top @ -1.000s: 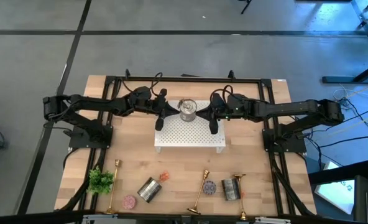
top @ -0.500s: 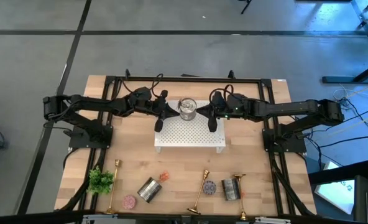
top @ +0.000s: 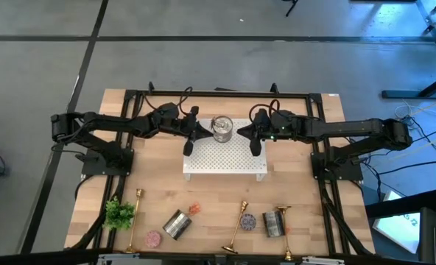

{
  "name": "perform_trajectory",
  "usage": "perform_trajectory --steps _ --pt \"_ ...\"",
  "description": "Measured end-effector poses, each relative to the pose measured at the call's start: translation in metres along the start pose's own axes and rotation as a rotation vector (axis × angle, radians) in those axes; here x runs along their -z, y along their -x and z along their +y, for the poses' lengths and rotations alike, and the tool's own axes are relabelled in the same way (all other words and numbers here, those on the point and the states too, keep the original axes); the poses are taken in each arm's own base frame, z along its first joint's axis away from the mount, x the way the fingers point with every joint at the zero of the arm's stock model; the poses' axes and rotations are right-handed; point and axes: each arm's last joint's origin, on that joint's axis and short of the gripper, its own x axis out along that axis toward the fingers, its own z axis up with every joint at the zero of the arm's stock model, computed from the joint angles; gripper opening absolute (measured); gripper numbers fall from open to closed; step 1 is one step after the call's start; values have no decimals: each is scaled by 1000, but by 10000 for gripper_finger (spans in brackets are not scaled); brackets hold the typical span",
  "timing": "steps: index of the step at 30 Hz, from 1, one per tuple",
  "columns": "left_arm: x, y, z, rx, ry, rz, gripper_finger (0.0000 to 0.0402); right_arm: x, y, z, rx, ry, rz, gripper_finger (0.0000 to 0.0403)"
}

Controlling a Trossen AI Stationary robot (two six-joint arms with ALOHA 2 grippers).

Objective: Pick & Place candle stick holders
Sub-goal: Put the middle big silver scented candle on the shelf

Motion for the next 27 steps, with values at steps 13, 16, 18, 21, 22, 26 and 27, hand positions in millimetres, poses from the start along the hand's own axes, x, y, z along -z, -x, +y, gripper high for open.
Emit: perform_trajectory --steps 13,16,18,21,22,26,27 --pt "-2 0 0 -3 -17 -18 1 1 0 0 6 0 7 35" --pt "-2 0 0 -4 -27 -24 2 1 0 0 7 -8 7 35" --pt "-3 0 0 -4 -29 -30 1 1 0 0 11 -8 6 35" --pt "-4 0 1 -6 -35 -43 1 1 0 -1 13 -9 10 35" --pt "-5 0 1 -6 -36 -46 2 1 0 -1 20 -9 10 35" --pt "-2 -2 1 -5 -34 -42 1 2 0 -1 32 -11 11 35" --pt "-1 -4 2 -3 -33 -38 1 2 0 -1 34 -11 11 35"
